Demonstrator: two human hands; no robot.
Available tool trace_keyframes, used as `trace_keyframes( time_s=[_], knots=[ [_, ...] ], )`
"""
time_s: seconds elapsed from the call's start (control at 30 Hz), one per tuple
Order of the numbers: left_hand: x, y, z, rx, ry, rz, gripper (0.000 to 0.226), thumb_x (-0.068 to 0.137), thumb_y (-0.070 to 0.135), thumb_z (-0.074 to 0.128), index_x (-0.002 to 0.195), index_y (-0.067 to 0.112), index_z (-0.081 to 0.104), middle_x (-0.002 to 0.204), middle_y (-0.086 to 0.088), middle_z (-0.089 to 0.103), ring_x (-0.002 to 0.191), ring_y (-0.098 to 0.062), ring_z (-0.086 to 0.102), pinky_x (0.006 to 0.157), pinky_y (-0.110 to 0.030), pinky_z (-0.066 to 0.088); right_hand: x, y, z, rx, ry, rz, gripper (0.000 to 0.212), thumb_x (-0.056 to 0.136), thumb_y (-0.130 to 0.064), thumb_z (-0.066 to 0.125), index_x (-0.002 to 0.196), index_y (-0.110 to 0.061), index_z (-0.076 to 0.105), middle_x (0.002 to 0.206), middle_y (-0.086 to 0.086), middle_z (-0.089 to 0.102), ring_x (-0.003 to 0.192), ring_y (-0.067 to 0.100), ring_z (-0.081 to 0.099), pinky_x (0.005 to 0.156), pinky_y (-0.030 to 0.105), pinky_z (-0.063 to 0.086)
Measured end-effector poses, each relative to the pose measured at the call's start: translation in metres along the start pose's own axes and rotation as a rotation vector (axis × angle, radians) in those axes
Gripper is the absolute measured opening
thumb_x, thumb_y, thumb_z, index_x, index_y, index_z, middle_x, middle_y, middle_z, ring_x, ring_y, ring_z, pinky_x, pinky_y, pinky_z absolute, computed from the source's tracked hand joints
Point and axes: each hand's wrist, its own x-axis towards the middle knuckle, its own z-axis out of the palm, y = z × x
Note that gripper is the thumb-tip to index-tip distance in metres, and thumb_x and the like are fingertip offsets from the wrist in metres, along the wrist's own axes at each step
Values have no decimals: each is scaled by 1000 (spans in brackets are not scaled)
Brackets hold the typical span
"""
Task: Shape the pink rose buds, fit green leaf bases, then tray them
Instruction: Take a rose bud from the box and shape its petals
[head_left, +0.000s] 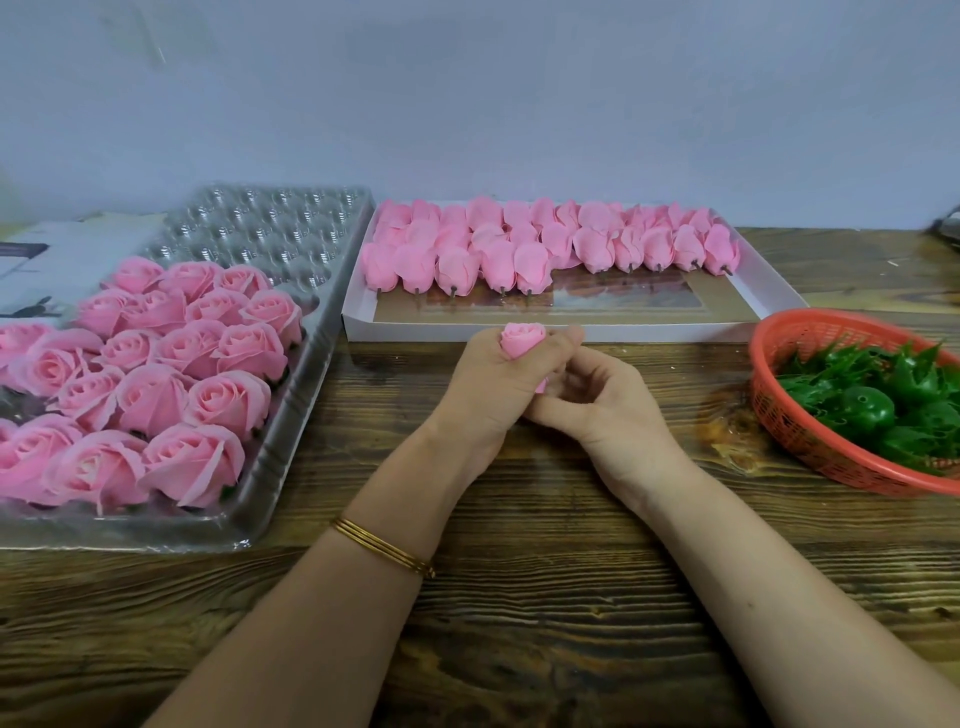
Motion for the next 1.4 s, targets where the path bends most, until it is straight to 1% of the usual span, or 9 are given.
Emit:
trace_keyframes(
  time_s=[0.13, 0.43, 0.57, 0.7, 0.87, 0.93, 1.03, 1.23, 1.4],
  knots=[
    [0, 0, 1, -20, 14, 12, 32, 93, 12, 65, 62, 18, 63, 62, -4, 54, 55, -10, 53, 53, -17, 48, -1, 0, 3, -70, 72, -57, 34, 72, 9, 78, 103, 1, 67, 83, 12, 66, 78, 19, 59, 74, 24, 51],
    [0, 4, -2, 26, -39, -11, 19, 91, 11, 67, 75, 3, 61, 69, -11, 52, 67, -21, 54, 72, -35, 45, -2, -6, 1, -3, -3, 44, 15, 78, 13, 67, 86, 0, 68, 77, 14, 59, 76, 21, 53, 81, 34, 47],
    [1, 1, -3, 81, -43, 24, 29, 93, 13, 65, 66, 9, 57, 61, -4, 51, 58, -14, 51, 58, -26, 41, 0, -8, -1, 90, -44, 105, 18, 78, 14, 60, 86, 0, 68, 75, 15, 57, 74, 19, 54, 75, 29, 45],
    [0, -1, 0, 119, 25, 67, 20, 91, 11, 67, 72, 14, 71, 66, 3, 64, 61, -7, 57, 56, -19, 48, 4, -13, -2, 212, 26, 177, 44, 60, -8, 53, 100, -1, 70, 83, 12, 65, 75, 16, 59, 70, 25, 48],
    [2, -4, -2, 281, 83, 203, 33, 90, 16, 70, 83, -15, 60, 73, -19, 59, 68, -23, 53, 64, -35, 47, 5, -17, -4, 231, 210, 140, 28, 68, -30, 67, 90, -14, 63, 84, 3, 65, 77, 15, 58, 67, 27, 46],
    [0, -3, -2, 345, 28, 201, 20, 92, 14, 68, 91, -6, 70, 83, -20, 70, 78, -30, 66, 72, -43, 55, 4, -15, -2, 179, 208, 137, 31, 71, -33, 73, 93, -14, 65, 91, 10, 68, 82, 17, 60, 73, 33, 49],
    [-2, -2, -1, 429, 14, 193, 13, 91, 10, 67, 84, 20, 73, 78, 4, 72, 78, -14, 68, 72, -31, 54, 2, -13, 1, 159, 220, 148, 37, 76, -25, 81, 104, -7, 65, 108, 25, 68, 90, 25, 64, 89, 49, 52],
    [0, -5, -4, 481, 21, 223, 21, 90, 12, 68, 74, -2, 66, 76, -22, 67, 77, -39, 62, 71, -49, 51, 1, -15, 2, 156, 213, 175, 46, 64, -26, 83, 102, -5, 66, 106, 27, 68, 90, 28, 66, 89, 47, 54],
    [-1, -5, -4, 460, 40, 212, 21, 91, 15, 69, 70, 17, 69, 70, 0, 69, 69, -16, 63, 67, -34, 51, 0, -14, 3, 152, 214, 152, 36, 80, -25, 77, 104, 0, 67, 104, 26, 69, 89, 26, 68, 88, 45, 55]
  ],
)
